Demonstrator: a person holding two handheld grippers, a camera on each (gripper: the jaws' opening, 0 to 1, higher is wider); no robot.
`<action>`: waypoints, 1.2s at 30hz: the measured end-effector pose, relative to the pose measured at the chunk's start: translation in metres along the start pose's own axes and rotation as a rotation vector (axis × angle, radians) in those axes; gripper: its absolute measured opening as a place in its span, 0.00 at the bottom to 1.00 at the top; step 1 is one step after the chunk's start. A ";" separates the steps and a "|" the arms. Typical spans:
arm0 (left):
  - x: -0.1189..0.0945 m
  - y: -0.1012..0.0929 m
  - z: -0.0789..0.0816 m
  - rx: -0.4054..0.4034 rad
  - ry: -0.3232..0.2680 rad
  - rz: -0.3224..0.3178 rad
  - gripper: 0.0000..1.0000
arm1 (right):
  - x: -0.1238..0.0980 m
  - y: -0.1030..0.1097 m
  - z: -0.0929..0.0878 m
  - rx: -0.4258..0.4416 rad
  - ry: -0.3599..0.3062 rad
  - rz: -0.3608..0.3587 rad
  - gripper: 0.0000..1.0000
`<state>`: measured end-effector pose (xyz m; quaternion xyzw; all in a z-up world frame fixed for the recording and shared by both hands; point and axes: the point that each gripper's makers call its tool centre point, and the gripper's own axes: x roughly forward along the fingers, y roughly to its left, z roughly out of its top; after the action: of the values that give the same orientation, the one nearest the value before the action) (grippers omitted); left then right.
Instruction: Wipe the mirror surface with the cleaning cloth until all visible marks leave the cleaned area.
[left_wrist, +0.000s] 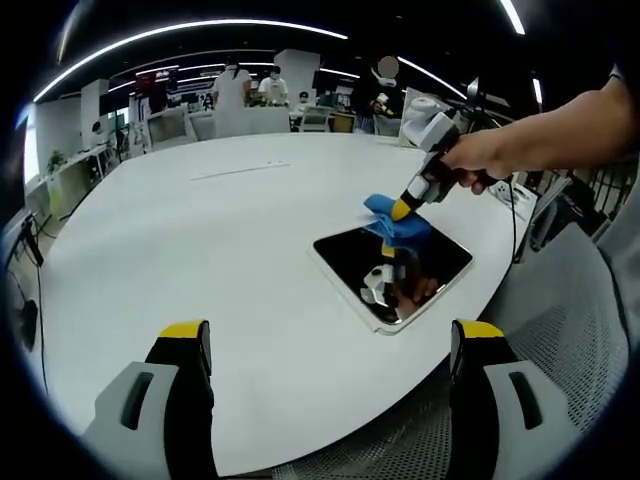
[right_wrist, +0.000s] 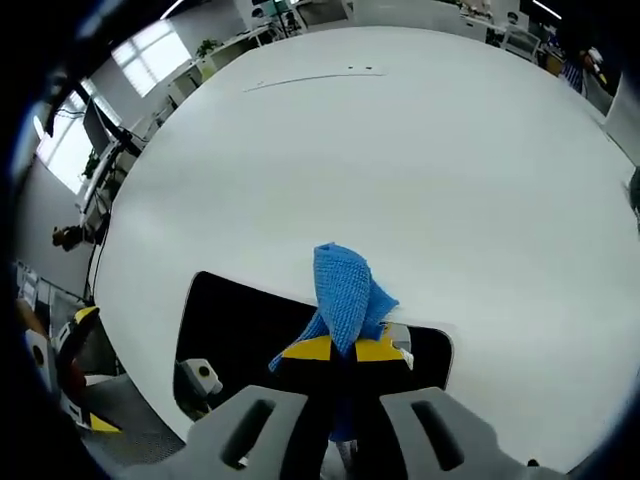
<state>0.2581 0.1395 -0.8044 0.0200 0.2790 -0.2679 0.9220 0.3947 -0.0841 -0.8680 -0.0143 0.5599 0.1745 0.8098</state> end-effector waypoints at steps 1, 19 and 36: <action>0.000 0.000 0.000 0.000 -0.001 0.001 0.99 | 0.000 0.000 0.000 0.000 0.000 0.000 0.00; 0.000 0.001 -0.001 -0.003 0.010 0.012 0.99 | -0.004 0.004 -0.012 0.028 -0.011 -0.008 0.00; -0.001 0.001 0.001 -0.003 0.000 0.016 0.99 | -0.018 0.011 -0.050 0.089 -0.025 0.009 0.00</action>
<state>0.2586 0.1403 -0.8034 0.0210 0.2793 -0.2602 0.9240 0.3409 -0.0897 -0.8687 0.0263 0.5570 0.1532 0.8158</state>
